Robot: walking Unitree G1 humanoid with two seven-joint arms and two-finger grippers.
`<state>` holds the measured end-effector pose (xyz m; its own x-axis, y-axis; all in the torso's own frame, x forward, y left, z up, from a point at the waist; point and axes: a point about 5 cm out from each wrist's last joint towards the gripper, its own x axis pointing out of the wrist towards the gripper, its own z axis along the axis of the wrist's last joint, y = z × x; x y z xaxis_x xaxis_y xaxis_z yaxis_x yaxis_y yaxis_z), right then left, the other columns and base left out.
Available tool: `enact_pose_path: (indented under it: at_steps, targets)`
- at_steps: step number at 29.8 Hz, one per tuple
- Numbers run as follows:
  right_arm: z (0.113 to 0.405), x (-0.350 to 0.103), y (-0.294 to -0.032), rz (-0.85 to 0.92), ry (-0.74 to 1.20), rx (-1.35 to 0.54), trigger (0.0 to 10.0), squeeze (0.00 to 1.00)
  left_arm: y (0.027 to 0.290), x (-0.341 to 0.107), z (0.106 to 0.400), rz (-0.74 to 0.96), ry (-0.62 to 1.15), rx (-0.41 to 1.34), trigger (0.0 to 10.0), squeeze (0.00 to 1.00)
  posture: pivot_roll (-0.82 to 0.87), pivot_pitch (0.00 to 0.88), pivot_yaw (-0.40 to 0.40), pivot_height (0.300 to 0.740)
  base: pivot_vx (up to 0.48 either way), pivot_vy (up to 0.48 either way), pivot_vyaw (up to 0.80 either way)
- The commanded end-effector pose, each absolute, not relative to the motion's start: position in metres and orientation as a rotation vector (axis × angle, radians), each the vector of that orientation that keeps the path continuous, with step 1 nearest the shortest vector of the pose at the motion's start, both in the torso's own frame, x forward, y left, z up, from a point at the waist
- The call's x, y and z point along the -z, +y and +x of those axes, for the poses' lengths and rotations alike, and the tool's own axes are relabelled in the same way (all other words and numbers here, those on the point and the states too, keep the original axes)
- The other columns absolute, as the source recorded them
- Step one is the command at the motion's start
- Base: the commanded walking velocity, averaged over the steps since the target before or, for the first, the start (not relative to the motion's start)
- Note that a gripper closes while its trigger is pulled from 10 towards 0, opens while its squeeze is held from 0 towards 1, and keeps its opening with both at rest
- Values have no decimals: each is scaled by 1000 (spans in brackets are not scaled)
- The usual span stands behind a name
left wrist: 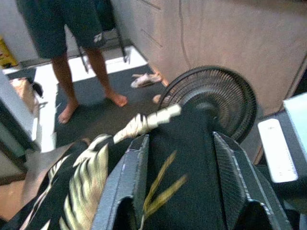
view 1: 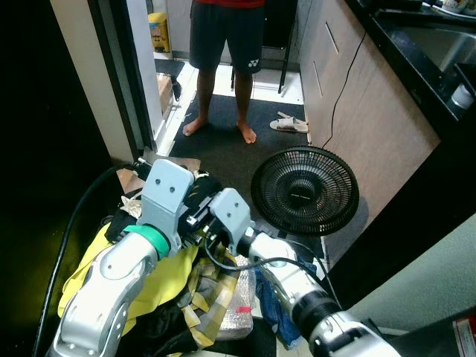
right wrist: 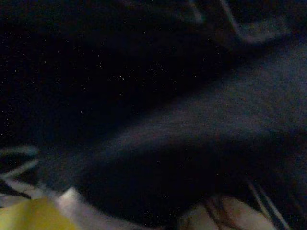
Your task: Clothes washing
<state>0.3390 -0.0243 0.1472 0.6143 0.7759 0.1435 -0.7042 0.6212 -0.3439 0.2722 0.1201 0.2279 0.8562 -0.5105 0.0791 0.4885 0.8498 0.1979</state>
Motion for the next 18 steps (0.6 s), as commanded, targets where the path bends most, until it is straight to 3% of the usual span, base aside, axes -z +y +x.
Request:
enact_pose_path:
  at_steps: [1, 3, 10, 11, 12, 13, 18]
  targets:
    - [336, -151, -34, -233, -319, -851, 10000, 0, 117, -227, 267, 155, -139, 560, 10000, 1000, 71, 127, 0, 740, 0, 0, 0]
    - [325, -149, -55, -217, -326, -826, 10000, 0, 117, -229, 265, 143, -145, 570, 10000, 1000, 64, 124, 5, 740, 0, 0, 0]
    - [311, -155, -89, -125, -332, -716, 10000, 0, 118, -234, 259, 132, -172, 604, 10000, 1000, 45, 118, 20, 740, 0, 0, 0]
    - [311, -165, -97, -53, -362, -639, 10000, 0, 118, -239, 259, 130, -191, 604, 10000, 592, 37, 114, 27, 740, 0, 0, 0]
    - [310, -172, -102, -4, -382, -590, 10000, 0, 118, -242, 259, 129, -205, 603, 10000, 592, 37, 114, 27, 740, 0, 0, 0]
    - [312, -186, -106, 53, -426, -500, 10000, 0, 117, -251, 262, 117, -238, 589, 10000, 0, 33, 108, 33, 740, 0, 0, 0]
    - [312, -214, -107, 110, -513, -386, 10000, 0, 118, -273, 272, 73, -321, 531, 10000, 0, 33, 104, 39, 740, 0, 0, 0]
